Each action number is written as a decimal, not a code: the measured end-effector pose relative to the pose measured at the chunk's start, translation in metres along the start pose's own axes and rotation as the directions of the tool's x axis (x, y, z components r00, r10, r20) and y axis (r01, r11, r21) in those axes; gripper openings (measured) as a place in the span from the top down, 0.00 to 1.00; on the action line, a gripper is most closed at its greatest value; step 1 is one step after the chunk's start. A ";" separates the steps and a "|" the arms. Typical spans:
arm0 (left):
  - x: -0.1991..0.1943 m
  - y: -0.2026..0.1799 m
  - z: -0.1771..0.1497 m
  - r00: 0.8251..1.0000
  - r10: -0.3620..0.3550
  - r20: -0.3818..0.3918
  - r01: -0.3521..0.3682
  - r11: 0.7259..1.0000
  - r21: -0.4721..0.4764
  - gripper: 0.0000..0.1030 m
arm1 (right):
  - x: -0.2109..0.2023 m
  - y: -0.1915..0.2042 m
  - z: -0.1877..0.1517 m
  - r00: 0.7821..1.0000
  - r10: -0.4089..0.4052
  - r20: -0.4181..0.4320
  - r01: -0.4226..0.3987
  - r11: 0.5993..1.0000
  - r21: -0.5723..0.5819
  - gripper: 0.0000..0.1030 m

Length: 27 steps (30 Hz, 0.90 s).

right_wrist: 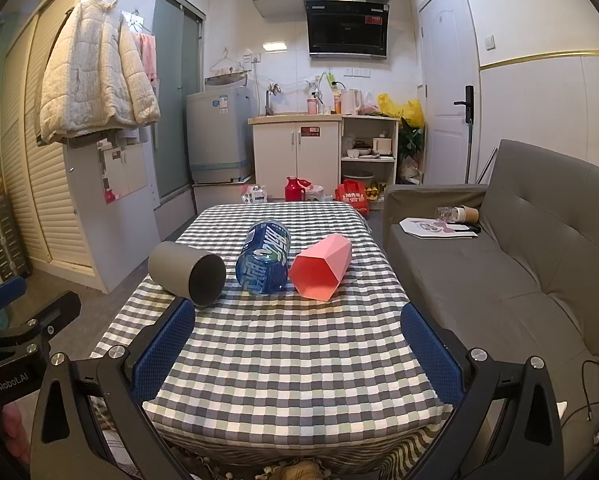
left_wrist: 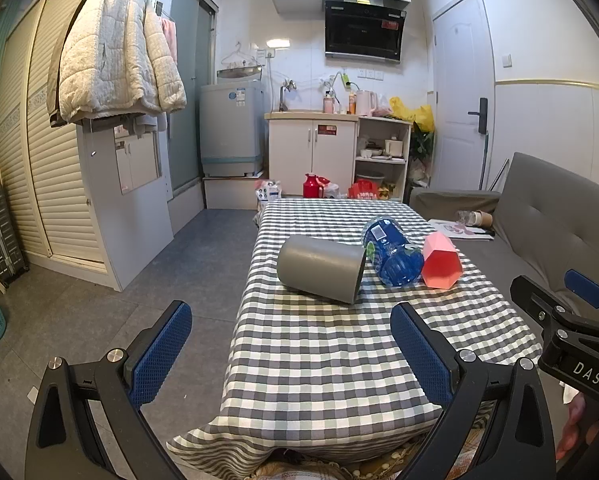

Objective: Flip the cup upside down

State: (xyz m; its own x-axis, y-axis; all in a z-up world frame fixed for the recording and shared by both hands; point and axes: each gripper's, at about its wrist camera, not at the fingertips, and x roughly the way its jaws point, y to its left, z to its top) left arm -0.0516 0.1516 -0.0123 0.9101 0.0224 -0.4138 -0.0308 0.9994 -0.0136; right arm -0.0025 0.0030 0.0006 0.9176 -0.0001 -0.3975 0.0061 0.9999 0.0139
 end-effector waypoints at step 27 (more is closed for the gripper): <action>0.000 0.002 0.000 1.000 0.000 -0.004 0.000 1.000 0.000 0.00 | 0.001 -0.001 0.000 1.000 0.001 -0.004 -0.001 1.000 0.001 0.00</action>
State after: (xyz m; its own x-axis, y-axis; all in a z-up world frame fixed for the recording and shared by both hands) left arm -0.0517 0.1538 -0.0119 0.9086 0.0228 -0.4171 -0.0311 0.9994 -0.0131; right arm -0.0012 0.0023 0.0006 0.9160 0.0009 -0.4012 0.0055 0.9999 0.0148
